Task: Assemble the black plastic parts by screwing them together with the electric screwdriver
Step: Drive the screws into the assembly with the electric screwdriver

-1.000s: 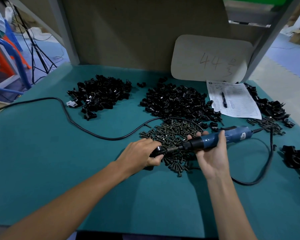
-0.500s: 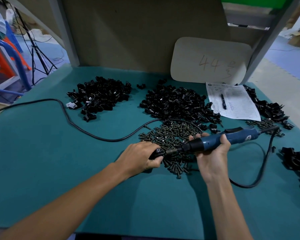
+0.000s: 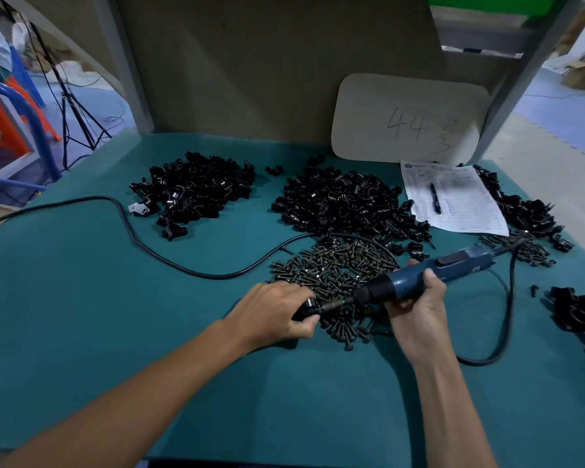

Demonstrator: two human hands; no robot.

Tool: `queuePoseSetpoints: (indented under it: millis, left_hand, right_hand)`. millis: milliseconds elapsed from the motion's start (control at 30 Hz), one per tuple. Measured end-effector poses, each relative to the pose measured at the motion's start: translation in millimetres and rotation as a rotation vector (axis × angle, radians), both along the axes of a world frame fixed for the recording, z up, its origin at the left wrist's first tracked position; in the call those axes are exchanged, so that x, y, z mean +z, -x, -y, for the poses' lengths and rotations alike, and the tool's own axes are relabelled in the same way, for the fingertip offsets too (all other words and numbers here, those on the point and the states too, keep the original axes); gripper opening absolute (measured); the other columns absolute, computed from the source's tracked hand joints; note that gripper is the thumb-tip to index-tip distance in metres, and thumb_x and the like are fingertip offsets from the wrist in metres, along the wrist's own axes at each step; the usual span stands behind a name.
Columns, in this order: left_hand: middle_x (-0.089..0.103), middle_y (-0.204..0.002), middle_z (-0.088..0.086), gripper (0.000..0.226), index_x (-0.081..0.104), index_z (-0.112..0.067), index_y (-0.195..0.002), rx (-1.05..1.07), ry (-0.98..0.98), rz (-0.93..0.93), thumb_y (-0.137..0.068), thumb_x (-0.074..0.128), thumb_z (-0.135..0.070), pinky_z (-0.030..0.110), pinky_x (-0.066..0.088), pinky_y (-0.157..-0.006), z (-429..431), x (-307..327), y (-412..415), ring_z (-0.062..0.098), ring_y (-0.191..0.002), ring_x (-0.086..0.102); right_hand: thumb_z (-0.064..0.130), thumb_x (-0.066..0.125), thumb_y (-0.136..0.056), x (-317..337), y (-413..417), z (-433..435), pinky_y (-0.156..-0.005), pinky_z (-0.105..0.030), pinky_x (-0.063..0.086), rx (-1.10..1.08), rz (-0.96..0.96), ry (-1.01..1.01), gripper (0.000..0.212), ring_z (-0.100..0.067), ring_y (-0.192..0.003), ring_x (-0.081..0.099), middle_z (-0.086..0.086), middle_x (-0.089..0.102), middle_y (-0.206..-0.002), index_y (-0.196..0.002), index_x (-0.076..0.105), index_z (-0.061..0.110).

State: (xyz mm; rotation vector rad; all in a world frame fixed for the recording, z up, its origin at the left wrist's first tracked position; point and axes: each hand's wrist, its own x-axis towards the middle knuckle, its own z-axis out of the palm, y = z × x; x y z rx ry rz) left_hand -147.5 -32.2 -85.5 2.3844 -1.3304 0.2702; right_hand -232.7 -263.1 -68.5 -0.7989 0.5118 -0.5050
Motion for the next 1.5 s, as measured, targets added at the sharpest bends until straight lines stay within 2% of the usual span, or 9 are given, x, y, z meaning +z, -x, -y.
queuePoseSetpoints:
  millis: [100,233,367,600,700,800,933,1267,1500]
  left_hand:
    - [0.065,-0.076,-0.006,0.035,0.067,-0.018,-0.092,0.036,0.048,0.024,-0.085,0.048,-0.047,0.029,0.045,-0.05,-0.8,-0.7,0.3,0.016,-0.067,0.056]
    - [0.066,-0.083,-0.004,0.044,0.067,-0.016,-0.1,0.059,0.029,0.034,-0.086,0.043,-0.05,0.03,0.044,-0.053,-1.5,-2.8,-1.3,0.018,-0.073,0.056]
    - [0.064,-0.083,-0.004,0.044,0.066,-0.017,-0.102,0.044,-0.003,0.076,-0.088,0.042,-0.051,0.027,0.037,-0.055,0.1,-3.9,-2.0,0.018,-0.074,0.056]
    - [0.067,-0.094,-0.005,0.057,0.067,-0.017,-0.113,0.038,0.003,0.087,-0.096,0.042,-0.066,0.032,0.052,-0.061,0.0,-5.0,-3.2,0.015,-0.084,0.06]
    - [0.069,-0.092,-0.004,0.061,0.069,-0.016,-0.112,0.03,0.02,0.122,-0.095,0.042,-0.068,0.028,0.049,-0.058,0.1,-4.2,-3.6,0.016,-0.082,0.063]
    - [0.069,-0.088,-0.005,0.062,0.07,-0.017,-0.111,0.028,0.029,0.141,-0.094,0.041,-0.068,0.025,0.045,-0.055,0.4,-3.6,-3.4,0.014,-0.078,0.064]
    - [0.071,-0.088,-0.006,0.063,0.071,-0.017,-0.11,0.034,0.066,0.126,-0.093,0.04,-0.069,0.026,0.05,-0.057,0.4,-4.7,-3.1,0.014,-0.079,0.066]
    - [0.071,-0.089,-0.008,0.063,0.071,-0.019,-0.109,0.044,0.082,0.142,-0.094,0.039,-0.07,0.029,0.056,-0.057,0.6,-7.6,-4.5,0.013,-0.08,0.067]
    - [0.07,-0.087,-0.008,0.061,0.071,-0.019,-0.107,0.043,0.081,0.148,-0.094,0.04,-0.07,0.027,0.053,-0.056,0.1,-7.8,-4.1,0.013,-0.078,0.066]
  right_hand:
    - [0.03,0.042,-0.109,-2.9,1.7,4.0,-0.085,-0.04,0.059,0.005,-0.051,0.089,0.021,-0.018,-0.091,0.07,-0.01,0.073,-0.1,-0.123,0.048,0.017]
    - [0.03,0.044,-0.109,-5.6,7.9,4.8,-0.086,-0.041,0.062,0.018,0.034,0.039,0.023,-0.026,-0.105,0.072,-0.017,0.074,-0.113,-0.127,0.043,0.015]
    - [0.059,0.04,-0.103,-0.8,10.2,2.0,-0.089,-0.04,0.062,0.021,0.053,-0.003,0.05,-0.03,-0.115,0.07,-0.017,0.072,-0.124,-0.132,0.046,0.018]
    - [0.064,0.04,-0.101,1.8,10.7,-0.1,-0.084,-0.038,0.062,0.037,0.014,-0.023,0.057,-0.031,-0.11,0.072,-0.013,0.076,-0.112,-0.134,0.046,0.017]
    - [0.068,0.039,-0.098,0.8,11.0,0.5,-0.083,-0.037,0.062,0.043,0.054,-0.028,0.064,-0.032,-0.109,0.072,-0.013,0.076,-0.107,-0.132,0.045,0.015]
    - [0.067,0.039,-0.1,-2.0,11.3,1.8,-0.082,-0.036,0.062,0.053,0.074,-0.015,0.058,-0.032,-0.109,0.072,-0.012,0.076,-0.106,-0.125,0.045,0.015]
    - [0.064,0.044,-0.1,-4.8,12.1,2.8,-0.083,-0.037,0.062,0.061,0.068,0.002,0.052,-0.033,-0.111,0.072,-0.011,0.076,-0.104,-0.12,0.048,0.016]
    - [0.063,0.048,-0.099,-5.5,12.6,2.9,-0.085,-0.037,0.062,0.068,0.054,0.012,0.052,-0.032,-0.112,0.071,-0.009,0.075,-0.104,-0.124,0.048,0.018]
    - [0.064,0.049,-0.098,-4.4,12.7,2.0,-0.089,-0.039,0.061,0.071,0.034,-0.004,0.055,-0.031,-0.114,0.07,-0.011,0.072,-0.111,-0.129,0.048,0.019]
